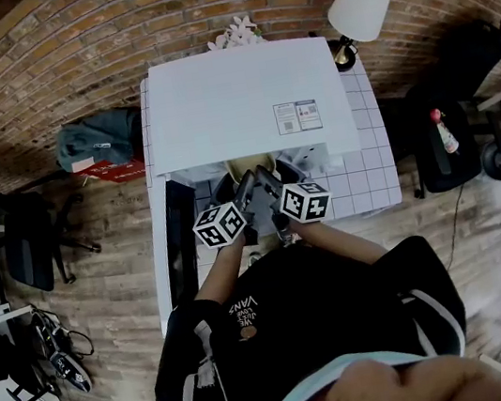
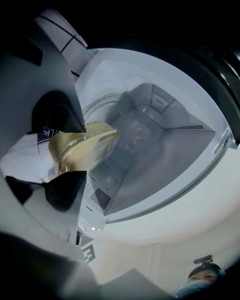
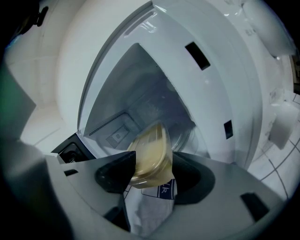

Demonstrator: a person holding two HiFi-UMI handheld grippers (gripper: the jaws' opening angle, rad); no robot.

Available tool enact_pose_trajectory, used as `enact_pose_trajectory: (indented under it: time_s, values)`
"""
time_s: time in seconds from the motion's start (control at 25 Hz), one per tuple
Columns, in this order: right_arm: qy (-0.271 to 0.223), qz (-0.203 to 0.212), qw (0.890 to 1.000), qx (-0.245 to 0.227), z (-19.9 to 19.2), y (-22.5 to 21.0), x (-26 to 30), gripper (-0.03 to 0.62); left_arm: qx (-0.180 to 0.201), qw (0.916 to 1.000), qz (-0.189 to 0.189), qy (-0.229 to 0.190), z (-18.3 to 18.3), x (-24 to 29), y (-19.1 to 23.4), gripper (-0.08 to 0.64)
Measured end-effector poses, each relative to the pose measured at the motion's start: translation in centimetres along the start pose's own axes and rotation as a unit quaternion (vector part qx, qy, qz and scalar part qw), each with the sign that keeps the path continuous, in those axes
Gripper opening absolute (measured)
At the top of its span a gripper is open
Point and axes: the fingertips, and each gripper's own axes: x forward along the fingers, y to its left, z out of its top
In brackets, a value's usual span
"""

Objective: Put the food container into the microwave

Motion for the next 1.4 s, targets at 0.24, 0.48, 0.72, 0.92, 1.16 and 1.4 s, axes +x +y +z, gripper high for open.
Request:
enact_pose_trajectory:
  time_s: [0.24, 0.48, 0.72, 0.92, 1.16, 1.4]
  values:
    - [-0.008, -0.001, 1.0, -0.002, 0.0, -0.1, -0.6, 0.224, -0.003, 0.9999, 0.0, -0.013, 0.3, -0.7, 0.1, 0.27]
    - [-0.013, -0.006, 1.0, -0.003, -0.3, -0.1, -1.7, 0.224, 0.028, 0.9996, 0.005, -0.006, 0.1, -1.9, -0.2, 0.27]
    - [-0.011, -0.01, 1.0, -0.007, -0.9, 0.0, -2.8, 0.224, 0.052, 0.9986, 0.01, 0.001, -0.7, -2.7, -0.8, 0.27]
    - [-0.002, -0.006, 1.0, -0.019, -1.6, 0.0, -3.5, 0.214, 0.067, 0.9977, 0.012, 0.005, -1.2, -3.2, -1.3, 0.267]
    - [0.021, -0.004, 0.999, -0.042, -2.7, 0.2, -3.9, 0.139, 0.081, 0.9963, 0.01, 0.025, -2.5, -3.7, -2.0, 0.194]
    - [0.038, -0.004, 0.997, -0.065, -3.2, 0.1, -3.9, 0.027, 0.099, 0.9942, 0.019, 0.037, -3.2, -3.9, -2.1, 0.052]
